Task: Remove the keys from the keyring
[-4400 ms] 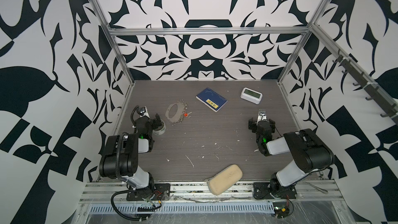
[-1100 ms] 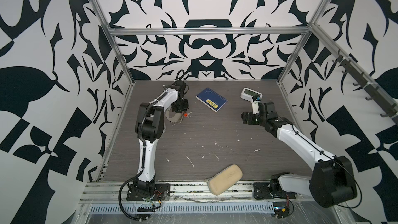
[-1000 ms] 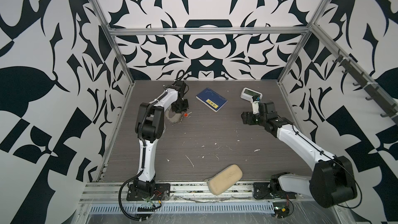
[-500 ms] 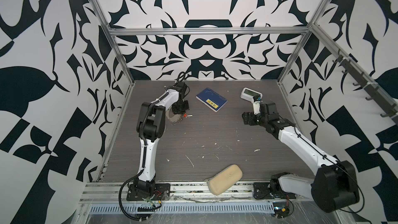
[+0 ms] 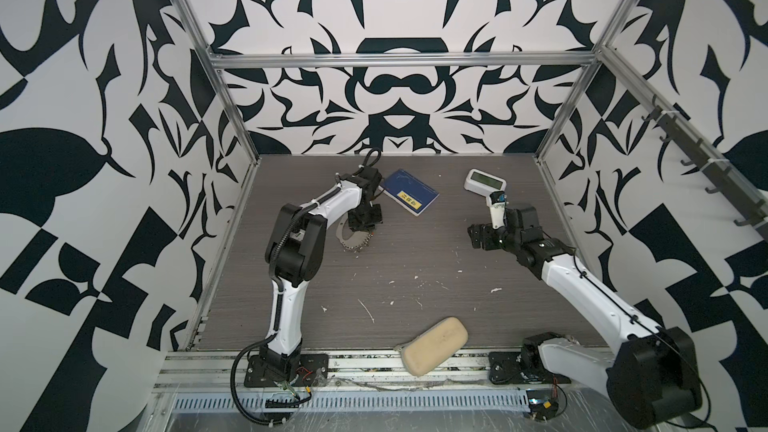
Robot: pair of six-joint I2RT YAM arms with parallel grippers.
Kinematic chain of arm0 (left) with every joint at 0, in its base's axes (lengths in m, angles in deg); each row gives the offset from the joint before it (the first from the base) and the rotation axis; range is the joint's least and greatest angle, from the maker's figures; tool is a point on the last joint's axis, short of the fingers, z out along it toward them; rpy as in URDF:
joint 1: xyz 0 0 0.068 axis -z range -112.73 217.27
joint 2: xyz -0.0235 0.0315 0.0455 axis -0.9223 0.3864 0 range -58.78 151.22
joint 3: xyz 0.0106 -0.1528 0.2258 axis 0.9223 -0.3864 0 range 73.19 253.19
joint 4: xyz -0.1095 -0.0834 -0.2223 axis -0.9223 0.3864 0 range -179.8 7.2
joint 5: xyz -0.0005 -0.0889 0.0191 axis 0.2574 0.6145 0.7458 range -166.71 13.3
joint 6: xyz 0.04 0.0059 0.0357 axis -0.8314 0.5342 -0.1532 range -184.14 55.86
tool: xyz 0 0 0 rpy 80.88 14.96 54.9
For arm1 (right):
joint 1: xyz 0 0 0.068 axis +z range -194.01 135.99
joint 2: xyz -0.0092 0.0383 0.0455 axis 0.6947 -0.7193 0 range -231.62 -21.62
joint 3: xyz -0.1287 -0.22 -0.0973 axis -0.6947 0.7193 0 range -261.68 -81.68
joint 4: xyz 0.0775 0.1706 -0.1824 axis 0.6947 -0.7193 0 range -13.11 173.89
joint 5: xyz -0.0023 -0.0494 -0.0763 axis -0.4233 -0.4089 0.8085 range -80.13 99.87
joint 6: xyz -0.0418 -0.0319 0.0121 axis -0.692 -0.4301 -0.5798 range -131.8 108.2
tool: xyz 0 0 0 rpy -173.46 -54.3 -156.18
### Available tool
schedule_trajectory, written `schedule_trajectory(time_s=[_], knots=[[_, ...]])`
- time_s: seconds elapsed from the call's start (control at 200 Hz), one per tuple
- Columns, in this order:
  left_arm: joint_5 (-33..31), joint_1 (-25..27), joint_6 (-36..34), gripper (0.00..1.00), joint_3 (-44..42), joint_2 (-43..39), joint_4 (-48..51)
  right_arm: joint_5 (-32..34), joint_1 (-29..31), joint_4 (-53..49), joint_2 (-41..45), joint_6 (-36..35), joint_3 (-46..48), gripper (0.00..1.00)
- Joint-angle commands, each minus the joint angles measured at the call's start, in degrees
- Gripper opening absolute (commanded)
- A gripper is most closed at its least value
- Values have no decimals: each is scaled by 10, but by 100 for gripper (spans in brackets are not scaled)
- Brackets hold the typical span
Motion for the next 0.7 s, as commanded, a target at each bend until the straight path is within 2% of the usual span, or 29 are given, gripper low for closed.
schedule_trajectory(time_s=[0.0,0.115,0.26,0.44,0.695], knots=[[10,34,40,0,-17,-30,13,-20,3,3,29,-10,9,93],[3,57,49,0,-20,-39,14,-24,3,6,46,-16,19,94],[-11,58,50,0,-32,-54,15,-33,3,9,48,-13,25,94],[-26,36,28,0,-28,-43,29,-51,3,17,37,-1,29,93],[-30,19,12,6,-28,-31,34,-99,23,65,15,0,42,93]])
